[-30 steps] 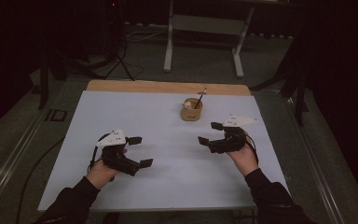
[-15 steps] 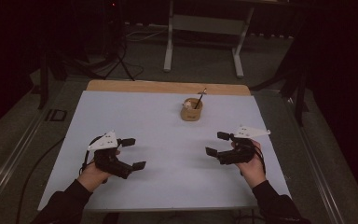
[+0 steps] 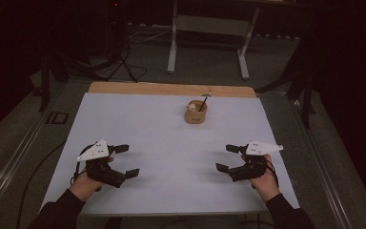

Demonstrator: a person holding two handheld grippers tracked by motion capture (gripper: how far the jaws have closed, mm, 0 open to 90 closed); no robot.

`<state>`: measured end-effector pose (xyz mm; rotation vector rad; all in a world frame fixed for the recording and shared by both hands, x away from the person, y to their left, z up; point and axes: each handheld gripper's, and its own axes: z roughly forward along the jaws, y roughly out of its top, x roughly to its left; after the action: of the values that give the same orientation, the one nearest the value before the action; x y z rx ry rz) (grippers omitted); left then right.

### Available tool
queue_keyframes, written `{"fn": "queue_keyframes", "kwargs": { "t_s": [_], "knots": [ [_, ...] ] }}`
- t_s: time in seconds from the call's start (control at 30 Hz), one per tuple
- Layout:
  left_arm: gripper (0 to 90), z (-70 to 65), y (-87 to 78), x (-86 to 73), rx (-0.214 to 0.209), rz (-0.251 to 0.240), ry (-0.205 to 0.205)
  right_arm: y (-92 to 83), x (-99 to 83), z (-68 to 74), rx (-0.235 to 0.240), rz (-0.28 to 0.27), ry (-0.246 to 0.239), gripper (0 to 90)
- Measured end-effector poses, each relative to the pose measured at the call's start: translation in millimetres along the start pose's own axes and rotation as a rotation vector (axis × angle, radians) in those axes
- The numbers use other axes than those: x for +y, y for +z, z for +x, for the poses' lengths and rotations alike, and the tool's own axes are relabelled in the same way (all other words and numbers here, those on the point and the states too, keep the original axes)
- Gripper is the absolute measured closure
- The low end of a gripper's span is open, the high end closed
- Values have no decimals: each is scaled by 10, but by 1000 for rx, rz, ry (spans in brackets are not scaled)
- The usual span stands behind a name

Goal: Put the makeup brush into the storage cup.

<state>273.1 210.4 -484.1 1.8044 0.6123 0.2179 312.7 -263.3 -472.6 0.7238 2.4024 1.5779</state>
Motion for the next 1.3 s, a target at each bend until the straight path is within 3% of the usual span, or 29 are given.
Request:
{"fn": "queue_keyframes", "kwargs": {
  "t_s": [0.17,0.33,0.6,0.73,0.87,1.3],
  "knots": [
    [18,5,-72,-68,17,-28,-12,-13,-108,61,21,-4,-30,128],
    [18,6,-104,-133,42,-15,-12,-36,-166,75,33,-20,-29,120],
    [19,53,-150,-212,61,-18,-31,-48,-275,69,56,21,-24,117],
    [19,69,-161,-241,74,-8,-13,-61,-323,72,58,35,-33,117],
    [19,97,-201,-278,89,-23,-20,-74,-361,71,57,49,-40,118],
    [19,134,-232,-317,106,-77,-37,-32,-379,0,49,-20,-18,116]
  ]
}}
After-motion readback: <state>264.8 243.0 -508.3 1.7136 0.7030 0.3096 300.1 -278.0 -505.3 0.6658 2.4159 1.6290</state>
